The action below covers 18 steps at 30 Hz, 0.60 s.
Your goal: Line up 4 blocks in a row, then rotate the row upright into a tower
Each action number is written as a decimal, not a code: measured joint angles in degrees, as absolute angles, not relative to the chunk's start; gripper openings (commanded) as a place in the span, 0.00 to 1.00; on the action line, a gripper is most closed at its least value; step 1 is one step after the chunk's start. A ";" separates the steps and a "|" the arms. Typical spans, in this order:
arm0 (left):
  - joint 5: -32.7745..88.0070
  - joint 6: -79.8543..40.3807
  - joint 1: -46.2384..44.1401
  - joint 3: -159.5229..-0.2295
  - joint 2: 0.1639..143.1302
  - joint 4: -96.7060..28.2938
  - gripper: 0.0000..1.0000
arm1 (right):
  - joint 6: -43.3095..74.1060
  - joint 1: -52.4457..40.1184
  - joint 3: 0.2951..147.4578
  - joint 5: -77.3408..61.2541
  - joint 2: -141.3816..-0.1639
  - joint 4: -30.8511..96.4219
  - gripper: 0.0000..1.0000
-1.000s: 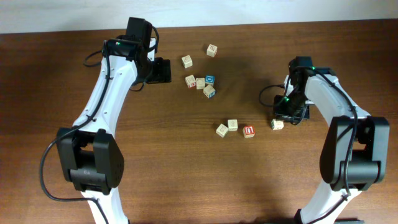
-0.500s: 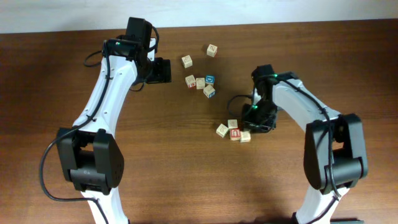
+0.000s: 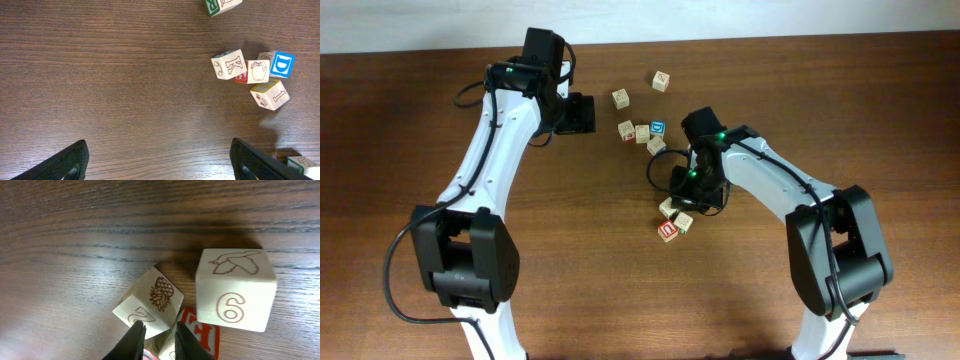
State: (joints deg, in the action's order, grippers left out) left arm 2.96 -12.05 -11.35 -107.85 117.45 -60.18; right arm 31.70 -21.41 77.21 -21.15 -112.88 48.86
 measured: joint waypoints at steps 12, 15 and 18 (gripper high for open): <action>-0.23 -7.90 -8.21 -109.84 117.45 -62.15 0.97 | 30.96 -24.49 77.01 -21.41 -112.90 44.69 0.29; 0.64 -3.01 -6.42 -114.06 117.45 -64.20 0.99 | 30.83 -26.55 77.01 -21.61 -112.90 44.64 0.29; 2.61 -0.19 -6.46 -116.51 117.45 -66.15 1.00 | 30.83 -27.29 77.01 -21.76 -112.90 44.07 0.29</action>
